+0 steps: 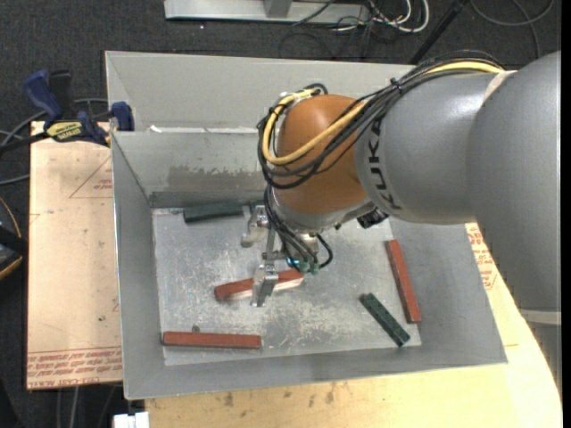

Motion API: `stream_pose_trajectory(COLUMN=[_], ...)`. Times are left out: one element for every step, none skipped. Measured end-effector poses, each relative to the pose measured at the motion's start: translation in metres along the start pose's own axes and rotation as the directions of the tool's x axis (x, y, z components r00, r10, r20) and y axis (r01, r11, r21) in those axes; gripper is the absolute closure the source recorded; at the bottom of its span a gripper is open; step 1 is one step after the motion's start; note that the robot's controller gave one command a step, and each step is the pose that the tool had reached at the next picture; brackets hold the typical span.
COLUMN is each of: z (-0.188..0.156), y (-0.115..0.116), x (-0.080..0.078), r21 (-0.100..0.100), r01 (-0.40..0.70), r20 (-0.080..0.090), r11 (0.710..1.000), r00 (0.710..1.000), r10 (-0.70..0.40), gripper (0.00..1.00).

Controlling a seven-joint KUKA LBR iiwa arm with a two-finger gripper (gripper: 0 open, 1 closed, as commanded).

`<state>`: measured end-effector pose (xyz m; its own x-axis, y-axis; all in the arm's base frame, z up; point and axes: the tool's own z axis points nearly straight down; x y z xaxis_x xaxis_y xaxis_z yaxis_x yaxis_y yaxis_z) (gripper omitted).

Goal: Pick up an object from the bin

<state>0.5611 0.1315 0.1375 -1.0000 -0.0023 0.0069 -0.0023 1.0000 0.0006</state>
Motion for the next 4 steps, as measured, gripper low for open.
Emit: stream_pose_trajectory(z=[-0.004, 0.058, 0.058, -0.063], y=[0.000, -0.007, -0.007, -0.014], x=[-0.002, -0.022, -0.022, -0.022], r21=[-0.001, -0.003, -0.003, 0.000], r01=[-0.002, 0.151, 0.151, 0.117], r20=[0.007, 0.025, 0.025, 0.010], r11=[1.000, 0.988, 0.988, 0.993], r00=[1.000, 0.988, 0.988, 0.993], r10=[0.002, -0.151, -0.151, -0.117], gripper=[0.00, 1.00, 1.00, 1.00])
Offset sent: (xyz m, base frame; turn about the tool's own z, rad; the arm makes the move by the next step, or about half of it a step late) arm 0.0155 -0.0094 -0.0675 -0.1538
